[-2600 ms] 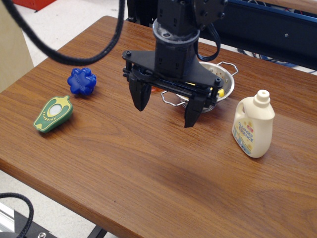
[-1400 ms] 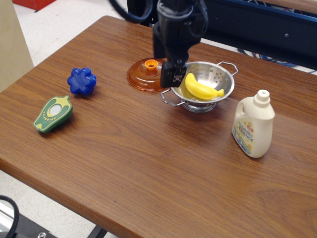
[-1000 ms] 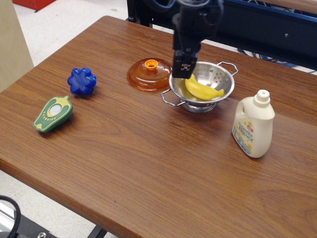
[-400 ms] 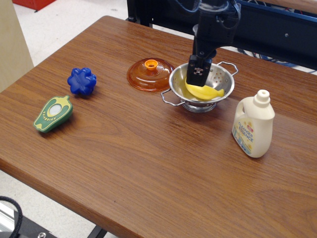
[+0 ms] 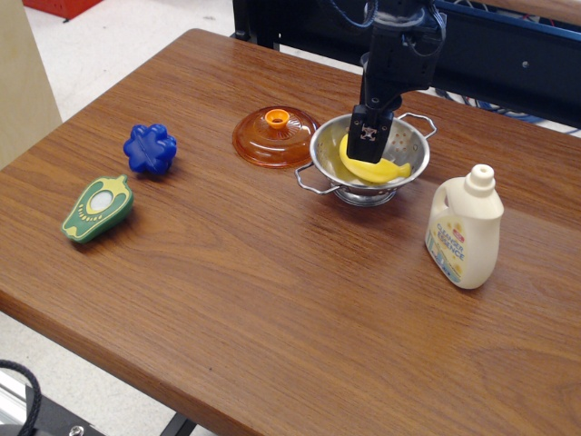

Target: Take banana out of colander

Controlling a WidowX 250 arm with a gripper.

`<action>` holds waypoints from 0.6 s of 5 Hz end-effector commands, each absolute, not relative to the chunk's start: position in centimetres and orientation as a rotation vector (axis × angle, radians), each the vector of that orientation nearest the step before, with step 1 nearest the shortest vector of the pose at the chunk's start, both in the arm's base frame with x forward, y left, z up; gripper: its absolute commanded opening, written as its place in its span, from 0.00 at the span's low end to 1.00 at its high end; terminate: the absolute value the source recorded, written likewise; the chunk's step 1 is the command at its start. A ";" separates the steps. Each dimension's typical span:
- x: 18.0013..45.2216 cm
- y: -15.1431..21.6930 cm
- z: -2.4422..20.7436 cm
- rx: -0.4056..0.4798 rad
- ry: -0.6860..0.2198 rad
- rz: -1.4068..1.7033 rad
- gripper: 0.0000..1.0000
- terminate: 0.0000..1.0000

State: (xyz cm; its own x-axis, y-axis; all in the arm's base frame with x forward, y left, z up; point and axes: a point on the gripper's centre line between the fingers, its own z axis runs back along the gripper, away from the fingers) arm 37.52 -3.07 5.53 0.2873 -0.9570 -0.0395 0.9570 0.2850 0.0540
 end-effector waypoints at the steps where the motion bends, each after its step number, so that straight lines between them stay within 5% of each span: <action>1: 39.0 -4.9 5.5 0.118 -0.027 -1.282 1.00 0.00; 3: 38.5 -5.2 3.7 0.120 0.001 -1.299 1.00 0.00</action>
State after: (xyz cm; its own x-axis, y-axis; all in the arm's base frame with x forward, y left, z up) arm 38.15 -3.84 2.39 0.2750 -0.9581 -0.0808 0.9611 0.2714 0.0521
